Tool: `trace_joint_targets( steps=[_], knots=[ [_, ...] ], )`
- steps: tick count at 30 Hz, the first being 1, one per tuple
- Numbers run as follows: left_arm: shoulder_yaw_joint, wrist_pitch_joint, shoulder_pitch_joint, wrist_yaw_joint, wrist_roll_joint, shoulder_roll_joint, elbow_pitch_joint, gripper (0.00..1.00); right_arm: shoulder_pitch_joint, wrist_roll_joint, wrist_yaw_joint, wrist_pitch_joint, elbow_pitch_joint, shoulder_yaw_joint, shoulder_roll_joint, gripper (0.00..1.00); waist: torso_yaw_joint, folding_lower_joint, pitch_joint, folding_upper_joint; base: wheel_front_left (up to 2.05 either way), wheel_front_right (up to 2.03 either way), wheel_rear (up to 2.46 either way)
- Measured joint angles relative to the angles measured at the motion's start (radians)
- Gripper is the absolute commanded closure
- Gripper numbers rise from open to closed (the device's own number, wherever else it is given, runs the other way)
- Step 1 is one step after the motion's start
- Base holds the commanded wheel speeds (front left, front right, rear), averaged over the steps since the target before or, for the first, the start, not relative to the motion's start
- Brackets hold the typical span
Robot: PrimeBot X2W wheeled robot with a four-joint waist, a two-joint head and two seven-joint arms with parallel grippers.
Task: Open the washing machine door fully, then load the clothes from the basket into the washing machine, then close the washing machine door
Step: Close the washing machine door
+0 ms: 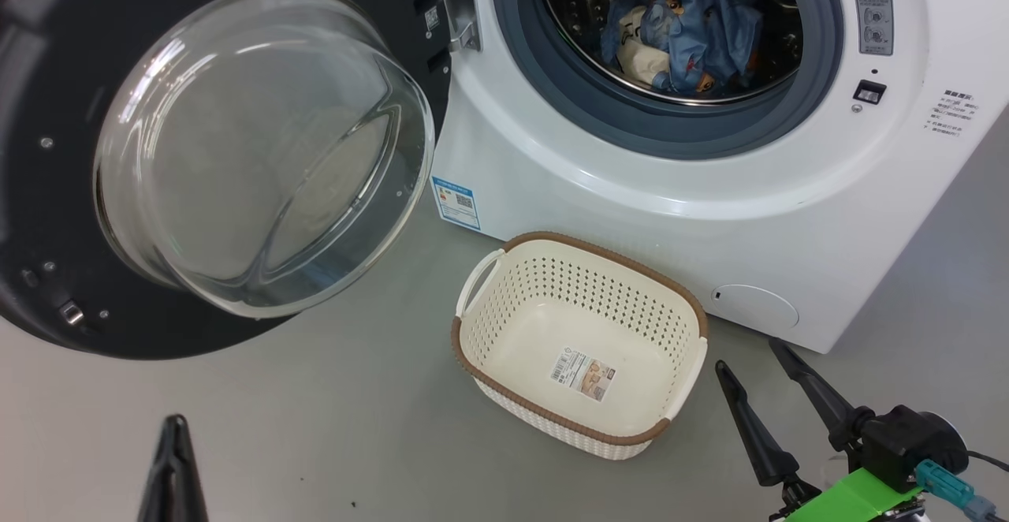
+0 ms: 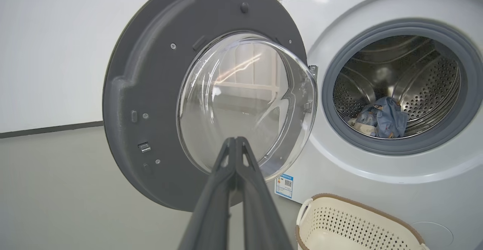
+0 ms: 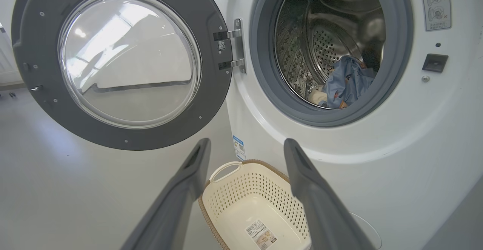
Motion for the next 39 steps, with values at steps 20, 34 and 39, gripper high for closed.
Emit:
trace_joint_targets(
  steps=[20, 34, 39],
  knots=[
    [0.433, 0.064, -0.336, -0.247, -1.259, 0.082, -0.096, 1.0, 0.0, 0.0, 0.0, 0.0, -0.013, 0.0, -0.012, 0.0, -0.003, 0.0, 0.016, 0.0, 0.0, 0.0, 0.0],
    [0.527, 0.284, -0.719, -0.076, -1.542, 0.318, 0.463, 1.0, 0.004, 0.0, 0.0, 0.005, -0.065, -0.024, -0.032, 0.0, -0.005, 0.0001, 0.054, 0.0, 0.0, 0.0, 0.0],
    [0.53, 0.336, -0.768, -0.055, -1.577, 0.339, 0.636, 1.0, 0.008, 0.0, 0.0, 0.019, -0.094, -0.033, -0.043, 0.0, -0.005, 0.0001, 0.074, 0.0, 0.0, 0.0, 0.0]
  ],
)
